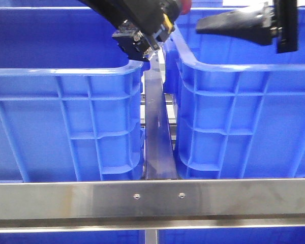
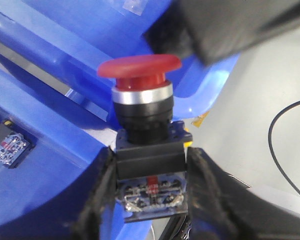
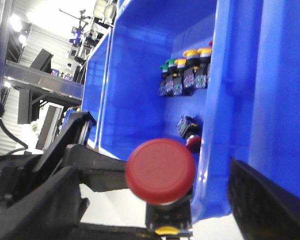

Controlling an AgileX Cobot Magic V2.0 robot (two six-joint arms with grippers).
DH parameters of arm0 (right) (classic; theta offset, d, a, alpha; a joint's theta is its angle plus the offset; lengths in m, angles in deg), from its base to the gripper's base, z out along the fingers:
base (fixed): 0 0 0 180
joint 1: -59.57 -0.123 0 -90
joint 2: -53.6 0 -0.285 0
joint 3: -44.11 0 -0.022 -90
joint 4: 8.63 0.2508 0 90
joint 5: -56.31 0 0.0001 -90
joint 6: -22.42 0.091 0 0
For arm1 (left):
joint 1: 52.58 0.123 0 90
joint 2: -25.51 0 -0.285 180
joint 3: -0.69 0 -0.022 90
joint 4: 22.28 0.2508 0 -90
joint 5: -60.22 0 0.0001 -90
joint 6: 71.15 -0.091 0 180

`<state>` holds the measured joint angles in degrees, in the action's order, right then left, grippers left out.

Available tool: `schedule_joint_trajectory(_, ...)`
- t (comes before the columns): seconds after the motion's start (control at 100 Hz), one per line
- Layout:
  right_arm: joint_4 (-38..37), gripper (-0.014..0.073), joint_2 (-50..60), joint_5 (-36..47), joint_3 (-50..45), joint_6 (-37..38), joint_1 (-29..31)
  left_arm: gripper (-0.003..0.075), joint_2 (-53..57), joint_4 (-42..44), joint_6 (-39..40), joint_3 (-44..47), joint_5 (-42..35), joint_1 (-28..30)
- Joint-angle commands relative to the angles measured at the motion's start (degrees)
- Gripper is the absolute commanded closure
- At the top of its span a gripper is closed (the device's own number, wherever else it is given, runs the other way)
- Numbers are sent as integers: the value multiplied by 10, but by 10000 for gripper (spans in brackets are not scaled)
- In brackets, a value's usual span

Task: Pick red and yellow buttons and place in box
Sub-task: 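Grasp the red button with the right gripper, then open the left gripper, then carry the red button with the right gripper into the empty bin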

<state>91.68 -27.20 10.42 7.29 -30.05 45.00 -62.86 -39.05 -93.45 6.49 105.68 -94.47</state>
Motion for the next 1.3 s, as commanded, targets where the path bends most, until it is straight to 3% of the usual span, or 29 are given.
schedule_joint_trajectory(0.0,37,-16,-5,-20,31,-13,-13,740,19,-15,1,-17,-32,-4)
schedule_joint_trajectory(0.22,37,-3,-41,-20,69,-17,-41,740,19,-15,1,-17,-32,-4)
schedule_joint_trajectory(0.29,36,67,-44,-19,69,-17,-42,740,19,-15,1,-17,-32,-4)
schedule_joint_trajectory(0.41,32,256,-44,-16,69,-17,-42,739,19,-15,1,-17,-31,-4)
schedule_joint_trajectory(0.51,32,298,-44,-16,69,-17,-42,723,19,-15,1,-17,-29,-4)
schedule_joint_trajectory(0.6,32,298,-44,-16,69,-17,-42,603,19,-13,1,-17,-14,-4)
schedule_joint_trajectory(0.75,33,298,-44,-16,69,-17,-42,223,19,-4,1,-21,-10,-4)
schedule_joint_trajectory(0.8,33,298,-42,-15,70,-17,-41,130,19,-3,1,-30,-10,-4)
schedule_joint_trajectory(0.98,26,298,-25,-16,93,-17,0,113,19,-3,1,-64,11,-4)
schedule_joint_trajectory(1.18,-30,298,-13,-14,128,-29,90,113,19,-3,1,-70,29,-4)
schedule_joint_trajectory(1.29,-33,298,-13,8,133,-91,130,113,19,-3,1,-70,29,-4)
